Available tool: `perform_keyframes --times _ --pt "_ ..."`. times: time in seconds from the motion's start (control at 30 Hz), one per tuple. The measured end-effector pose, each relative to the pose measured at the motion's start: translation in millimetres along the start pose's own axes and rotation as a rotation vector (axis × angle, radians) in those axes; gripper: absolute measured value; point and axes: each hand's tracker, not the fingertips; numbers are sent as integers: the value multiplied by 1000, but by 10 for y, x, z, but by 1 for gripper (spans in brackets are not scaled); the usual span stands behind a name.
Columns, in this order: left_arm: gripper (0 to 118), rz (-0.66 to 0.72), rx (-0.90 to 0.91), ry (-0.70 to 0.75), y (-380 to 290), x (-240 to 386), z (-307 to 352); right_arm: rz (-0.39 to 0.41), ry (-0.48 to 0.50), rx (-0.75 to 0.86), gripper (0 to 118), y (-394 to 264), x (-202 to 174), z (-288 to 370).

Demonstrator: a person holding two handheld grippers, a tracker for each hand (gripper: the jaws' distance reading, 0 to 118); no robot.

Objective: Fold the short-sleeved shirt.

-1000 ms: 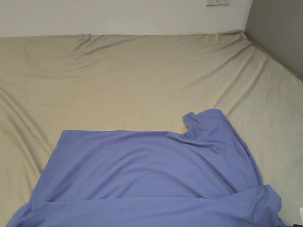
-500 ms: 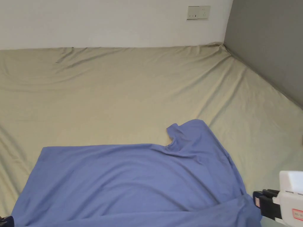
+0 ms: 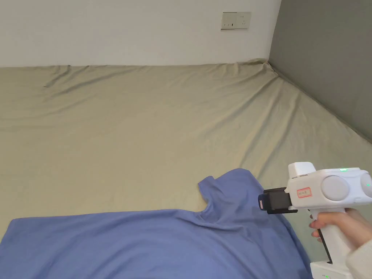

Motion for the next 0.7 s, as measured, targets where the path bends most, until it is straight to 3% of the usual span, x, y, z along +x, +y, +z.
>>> perform_keyframes --times 0.1,0.17,0.2,0.27,0.3,0.33,0.37,0.4,0.47,0.53,0.7 --pt "0 10 -15 -12 17 -12 -106 38 -61 -86 84 -49 44 -381" --pt "0 8 -28 -21 44 62 -129 37 -23 -111 62 -148 34 -465" --pt "0 8 -32 -23 51 63 -150 0 -9 -31 60 -180 25 -357" --pt "7 5 -43 -28 100 35 -201 -68 87 -64 13 -148 53 -307" --pt "22 -1 -43 -28 139 37 -229 -124 150 -65 2 -162 63 -299" --pt "46 -4 -36 -23 184 47 -253 -128 116 -80 2 -177 59 -305" --pt "62 -9 -29 -22 242 60 -278 -92 99 -75 2 -189 31 -325" --pt "73 -21 -12 -40 344 65 -316 -47 70 -75 2 -204 6 -326" --pt "96 -43 -3 -50 547 81 -449 -33 69 -71 2 -175 -49 -287" --pt "105 -64 8 -23 795 162 -620 -26 69 -73 2 -186 -29 -257" --pt "103 -66 -57 62 1297 124 -1406 -36 70 -65 2 -189 22 -215"
